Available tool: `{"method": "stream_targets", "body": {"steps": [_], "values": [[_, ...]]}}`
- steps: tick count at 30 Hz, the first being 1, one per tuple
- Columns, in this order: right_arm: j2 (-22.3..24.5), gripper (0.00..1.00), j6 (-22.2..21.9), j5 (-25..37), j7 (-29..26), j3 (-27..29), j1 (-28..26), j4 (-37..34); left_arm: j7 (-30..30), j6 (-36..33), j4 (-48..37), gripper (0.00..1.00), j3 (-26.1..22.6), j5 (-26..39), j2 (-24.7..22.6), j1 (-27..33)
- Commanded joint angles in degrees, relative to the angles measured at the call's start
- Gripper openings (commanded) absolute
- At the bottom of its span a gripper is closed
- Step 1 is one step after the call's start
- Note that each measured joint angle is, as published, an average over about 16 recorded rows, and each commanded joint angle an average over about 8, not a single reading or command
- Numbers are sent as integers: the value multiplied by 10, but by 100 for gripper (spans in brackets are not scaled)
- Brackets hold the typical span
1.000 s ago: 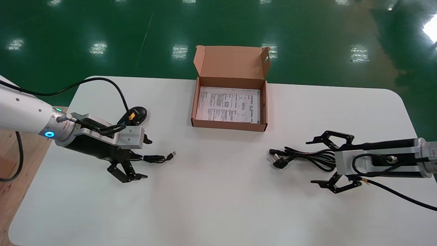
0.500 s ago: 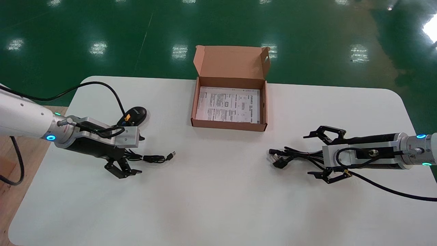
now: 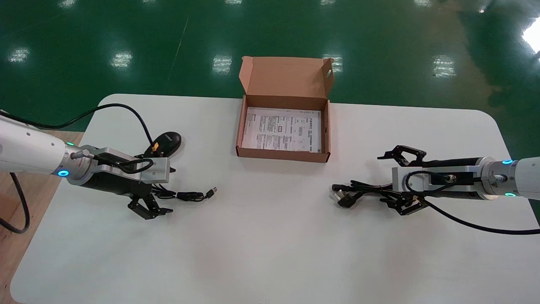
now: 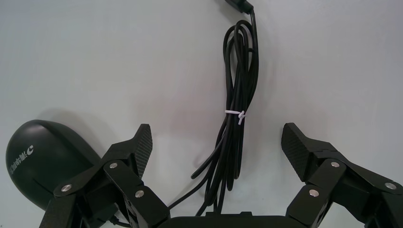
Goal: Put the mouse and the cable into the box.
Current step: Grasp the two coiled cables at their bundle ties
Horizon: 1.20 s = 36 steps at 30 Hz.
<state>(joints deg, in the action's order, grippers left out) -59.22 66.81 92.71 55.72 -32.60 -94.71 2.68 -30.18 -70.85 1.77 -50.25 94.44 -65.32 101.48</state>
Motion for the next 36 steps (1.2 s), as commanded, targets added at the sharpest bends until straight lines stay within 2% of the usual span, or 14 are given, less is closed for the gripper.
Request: {"method": "stream_targets", "body": {"steps": [1,36], "values": [[-1,0,-3,0,0,0,-1,-2,-1,1,-1,0,0,0,0,0],[4,0,7,-1,1,0,2,7,2,-5,6,0,1,-2,1,-1]]}}
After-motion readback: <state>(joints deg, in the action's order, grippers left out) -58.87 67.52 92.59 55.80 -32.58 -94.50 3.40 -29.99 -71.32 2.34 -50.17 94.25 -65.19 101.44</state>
